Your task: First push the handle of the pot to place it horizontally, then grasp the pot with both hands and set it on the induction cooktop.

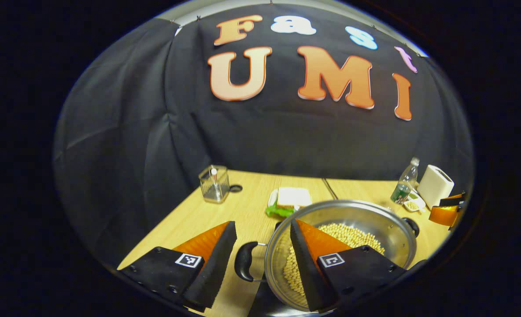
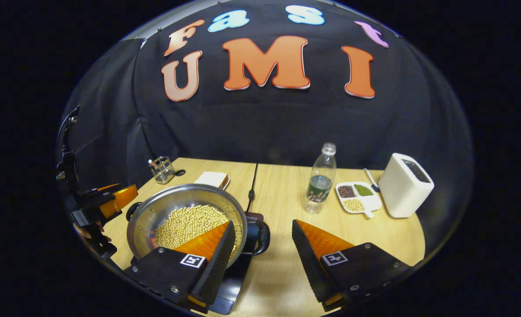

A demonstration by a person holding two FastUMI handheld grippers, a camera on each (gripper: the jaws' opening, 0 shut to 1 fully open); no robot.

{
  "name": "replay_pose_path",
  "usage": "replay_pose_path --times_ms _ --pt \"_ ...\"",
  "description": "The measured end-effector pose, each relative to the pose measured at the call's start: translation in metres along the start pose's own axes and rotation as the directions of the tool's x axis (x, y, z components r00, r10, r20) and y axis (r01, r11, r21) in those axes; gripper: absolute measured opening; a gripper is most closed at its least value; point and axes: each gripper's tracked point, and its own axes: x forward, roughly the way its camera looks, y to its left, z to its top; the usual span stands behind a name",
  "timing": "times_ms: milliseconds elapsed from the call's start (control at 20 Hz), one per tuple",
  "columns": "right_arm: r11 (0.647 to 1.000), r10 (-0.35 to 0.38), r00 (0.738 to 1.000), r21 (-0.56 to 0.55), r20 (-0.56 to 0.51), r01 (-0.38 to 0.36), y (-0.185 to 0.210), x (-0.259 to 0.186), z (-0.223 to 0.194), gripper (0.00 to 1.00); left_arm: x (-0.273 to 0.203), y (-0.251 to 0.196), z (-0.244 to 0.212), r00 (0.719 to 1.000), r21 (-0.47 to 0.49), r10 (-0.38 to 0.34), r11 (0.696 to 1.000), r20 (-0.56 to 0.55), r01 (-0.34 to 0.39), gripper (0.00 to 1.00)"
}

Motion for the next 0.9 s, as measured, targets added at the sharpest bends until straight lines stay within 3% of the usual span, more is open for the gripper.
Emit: replay_pose_path --times_ms 150,300,400,550,600,750,900 --pt "0.999 -0.008 0.991 -0.032 0.133 0.012 -0.011 -0.043 0.035 0.86 -0.029 -0.004 0.044 0.991 0.033 -0.020 0.999 0.130 0.016 0.81" --pt "0.998 0.031 0.983 -0.066 0.181 -0.019 -0.011 -0.091 0.053 0.93 -0.056 -0.016 0.089 0.969 -0.006 -0.074 0.997 0.234 0.077 0.81" --pt "0.995 0.008 0.967 -0.097 0.254 0.017 -0.025 -0.122 0.077 0.94 -0.085 -0.019 0.116 0.956 -0.031 -0.088 0.994 0.279 0.100 0.84" --pt "0.991 -0.019 0.921 -0.114 0.389 0.069 -0.038 -0.166 0.115 0.94 -0.128 -0.024 0.164 0.924 -0.049 -0.113 0.989 0.365 0.140 0.90" --pt "0.991 -0.015 0.901 -0.116 0.434 0.073 -0.038 -0.179 0.129 0.98 -0.140 -0.029 0.178 0.915 -0.046 -0.123 0.987 0.385 0.152 0.93" --pt "0.991 -0.039 0.859 -0.092 0.511 0.100 -0.049 -0.215 0.152 0.94 -0.172 -0.027 0.205 0.894 -0.047 -0.121 0.987 0.432 0.156 0.96" --pt "0.992 -0.060 0.789 -0.048 0.612 0.113 -0.058 -0.252 0.178 0.98 -0.206 -0.025 0.229 0.869 -0.047 -0.106 0.988 0.482 0.147 0.99"
